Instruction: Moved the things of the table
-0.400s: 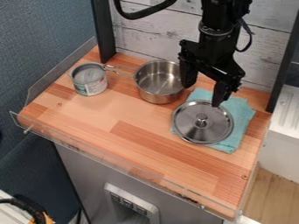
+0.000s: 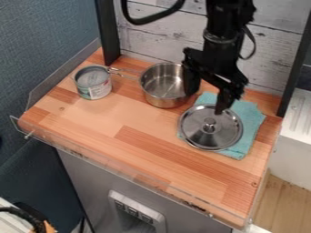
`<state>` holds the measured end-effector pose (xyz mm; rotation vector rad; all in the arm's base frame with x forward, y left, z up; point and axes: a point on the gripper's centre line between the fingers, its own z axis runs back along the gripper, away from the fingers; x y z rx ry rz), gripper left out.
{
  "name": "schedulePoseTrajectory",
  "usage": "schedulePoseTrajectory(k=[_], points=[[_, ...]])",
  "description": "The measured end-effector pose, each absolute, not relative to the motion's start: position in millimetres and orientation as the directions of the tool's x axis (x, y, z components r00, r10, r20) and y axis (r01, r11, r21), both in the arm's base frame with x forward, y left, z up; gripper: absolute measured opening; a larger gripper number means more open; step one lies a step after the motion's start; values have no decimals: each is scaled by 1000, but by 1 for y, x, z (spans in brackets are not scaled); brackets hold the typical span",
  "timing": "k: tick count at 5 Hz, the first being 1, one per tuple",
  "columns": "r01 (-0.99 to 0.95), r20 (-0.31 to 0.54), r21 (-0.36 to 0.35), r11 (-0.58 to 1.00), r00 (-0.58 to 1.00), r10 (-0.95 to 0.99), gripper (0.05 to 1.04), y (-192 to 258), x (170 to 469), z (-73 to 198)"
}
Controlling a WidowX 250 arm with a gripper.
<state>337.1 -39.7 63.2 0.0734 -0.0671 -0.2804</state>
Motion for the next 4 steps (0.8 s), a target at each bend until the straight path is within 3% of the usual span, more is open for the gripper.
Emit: schedulePoseTrajectory(k=[2,4], points=[[226,41,119,967,972,-232,1001,-18,377,52],[173,-21,172,970,985,-172,1001,7,388,30]])
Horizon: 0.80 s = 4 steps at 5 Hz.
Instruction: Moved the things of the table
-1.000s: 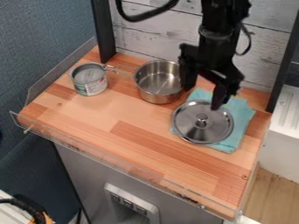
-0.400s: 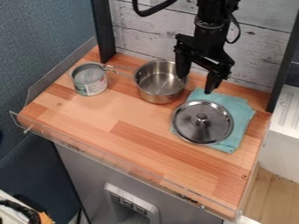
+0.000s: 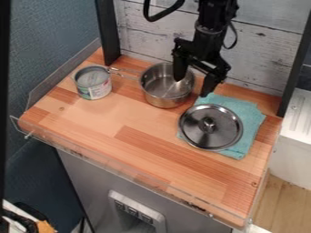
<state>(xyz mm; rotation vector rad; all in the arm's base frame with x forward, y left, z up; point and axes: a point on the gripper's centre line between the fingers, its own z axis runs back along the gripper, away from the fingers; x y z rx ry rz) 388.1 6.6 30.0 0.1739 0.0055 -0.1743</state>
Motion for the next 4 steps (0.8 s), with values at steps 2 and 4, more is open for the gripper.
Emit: schedulePoseTrajectory(k=[2,4], points=[[138,-42,173,975,990,-133,668,16,385,15],[131,-46,168,977,991,-125,151,16,383,13]])
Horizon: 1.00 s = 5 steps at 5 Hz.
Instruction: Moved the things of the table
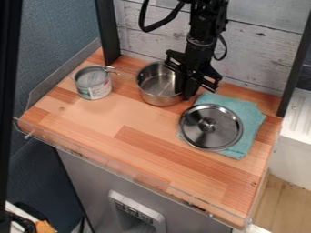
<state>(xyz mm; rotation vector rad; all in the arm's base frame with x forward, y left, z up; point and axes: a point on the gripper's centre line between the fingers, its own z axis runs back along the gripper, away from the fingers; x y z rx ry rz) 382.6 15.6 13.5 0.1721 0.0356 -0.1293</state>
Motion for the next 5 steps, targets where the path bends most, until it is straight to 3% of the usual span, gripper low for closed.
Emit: schedulePoseTrajectory(k=[1,2,3,4,5], points=[[142,-57,163,976,989,-134,82,15,381,14],[164,-32,167,972,986,-161,81,15,378,41],[217,14,194,957,975,-224,76,10,366,88],[249,8,207,946,967,-256,73,4,339,105],[270,-22,196,943,962,-271,73,0,307,96]])
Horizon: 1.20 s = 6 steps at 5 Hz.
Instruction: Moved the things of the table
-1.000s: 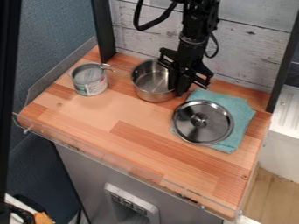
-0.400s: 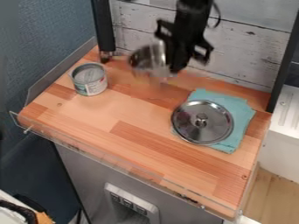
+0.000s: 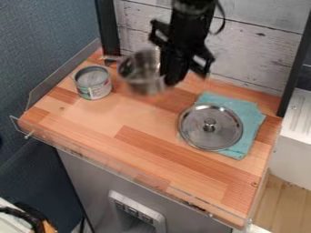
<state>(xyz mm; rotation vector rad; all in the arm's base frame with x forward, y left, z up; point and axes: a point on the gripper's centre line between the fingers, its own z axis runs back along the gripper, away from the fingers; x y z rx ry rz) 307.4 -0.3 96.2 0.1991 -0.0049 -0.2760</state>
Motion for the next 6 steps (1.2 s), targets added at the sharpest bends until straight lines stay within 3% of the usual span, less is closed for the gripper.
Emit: schedulePoseTrajectory(k=[1,3,6], points=[[290,-75,166,943,957,-281,73,-9,278,69],[279,-119,132,951,957,-264,73,-5,267,32],[325,-170,172,930,940,-297,98,-19,251,18]])
